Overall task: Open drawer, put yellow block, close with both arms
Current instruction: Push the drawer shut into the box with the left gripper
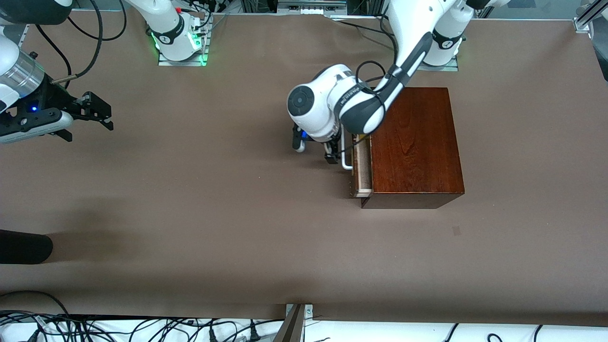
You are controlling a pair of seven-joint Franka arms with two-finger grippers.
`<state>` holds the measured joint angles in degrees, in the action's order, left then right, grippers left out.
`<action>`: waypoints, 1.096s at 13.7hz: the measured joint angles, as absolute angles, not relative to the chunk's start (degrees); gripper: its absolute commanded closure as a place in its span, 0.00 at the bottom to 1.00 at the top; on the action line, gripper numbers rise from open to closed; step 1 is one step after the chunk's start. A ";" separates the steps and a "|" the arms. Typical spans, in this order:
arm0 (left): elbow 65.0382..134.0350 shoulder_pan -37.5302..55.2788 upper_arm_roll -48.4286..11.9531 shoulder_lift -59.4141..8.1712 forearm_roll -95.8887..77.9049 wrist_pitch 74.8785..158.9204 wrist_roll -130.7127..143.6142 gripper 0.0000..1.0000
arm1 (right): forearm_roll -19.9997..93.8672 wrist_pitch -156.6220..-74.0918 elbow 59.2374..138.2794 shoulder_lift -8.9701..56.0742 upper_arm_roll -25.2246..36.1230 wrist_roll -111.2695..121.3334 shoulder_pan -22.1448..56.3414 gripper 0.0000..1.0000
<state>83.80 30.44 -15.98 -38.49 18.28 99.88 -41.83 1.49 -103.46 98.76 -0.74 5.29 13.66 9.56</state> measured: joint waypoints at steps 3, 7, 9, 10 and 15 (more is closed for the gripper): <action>83.80 27.98 -15.92 -38.49 18.28 98.17 -41.86 0.00 | 1.40 -102.58 98.73 -0.59 5.30 13.62 9.44 0.00; 83.79 27.58 -16.18 -38.49 18.26 98.11 -41.82 0.00 | 1.39 -101.92 98.70 0.01 5.31 10.15 9.28 0.00; 83.75 27.59 -16.22 -38.48 18.26 98.12 -41.82 0.00 | 1.39 -100.51 98.56 0.18 5.22 7.75 9.29 0.00; 83.58 27.58 -16.30 -38.34 18.26 98.14 -41.76 0.00 | 1.39 -100.31 98.43 0.22 5.22 7.20 9.29 0.00; 80.50 26.93 -17.23 -31.82 7.18 97.90 -37.79 0.00 | 1.27 -99.82 97.04 0.26 5.18 6.98 9.30 0.00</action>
